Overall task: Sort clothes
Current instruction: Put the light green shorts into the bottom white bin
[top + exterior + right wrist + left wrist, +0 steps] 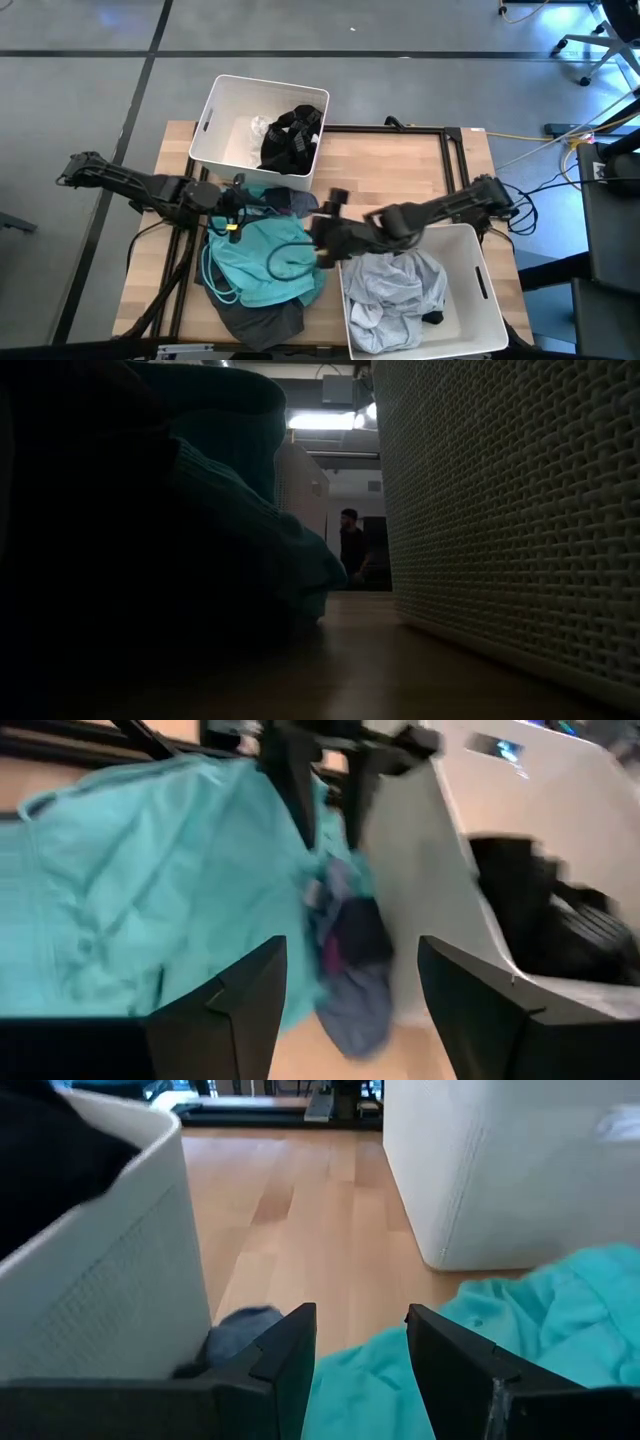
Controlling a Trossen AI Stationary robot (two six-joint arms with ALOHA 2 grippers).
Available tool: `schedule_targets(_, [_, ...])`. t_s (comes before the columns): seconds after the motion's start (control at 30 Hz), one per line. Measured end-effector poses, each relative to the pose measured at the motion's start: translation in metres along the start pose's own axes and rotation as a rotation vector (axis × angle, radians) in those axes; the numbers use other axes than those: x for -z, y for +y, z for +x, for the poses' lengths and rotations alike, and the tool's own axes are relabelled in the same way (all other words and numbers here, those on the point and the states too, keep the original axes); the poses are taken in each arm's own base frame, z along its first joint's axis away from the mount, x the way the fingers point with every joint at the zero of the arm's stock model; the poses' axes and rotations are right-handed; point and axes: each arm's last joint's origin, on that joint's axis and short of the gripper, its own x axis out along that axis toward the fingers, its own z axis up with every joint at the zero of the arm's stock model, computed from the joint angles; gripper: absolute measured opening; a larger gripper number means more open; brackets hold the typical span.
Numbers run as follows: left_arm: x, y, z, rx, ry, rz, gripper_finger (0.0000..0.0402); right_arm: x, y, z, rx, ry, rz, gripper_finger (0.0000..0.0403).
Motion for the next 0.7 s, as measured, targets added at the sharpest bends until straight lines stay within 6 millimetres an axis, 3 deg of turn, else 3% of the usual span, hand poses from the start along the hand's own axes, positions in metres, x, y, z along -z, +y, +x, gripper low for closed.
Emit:
schedule_targets(0.27, [-0.001,0.005,-0.027,0.026,-0.061,-0.026,0.0147,0.009,-0.001,0.078,-0.040,-0.021,0.054,0.0225])
schedule_targets(0.43, [0.000,0.007,-0.040,0.047,-0.086,-0.046,0.0147,0.024,0.006,0.116,-0.054,0.011,0.029,0.0225])
schedule_targets(0.53, [0.002,0.008,-0.042,0.049,-0.078,-0.048,0.0147,0.029,0.013,0.124,-0.180,0.019,0.004,0.0225])
schedule_targets(0.7, [0.002,0.008,-0.042,0.049,-0.077,-0.048,0.0147,0.027,0.035,0.111,-0.574,-0.004,-0.043,0.0225])
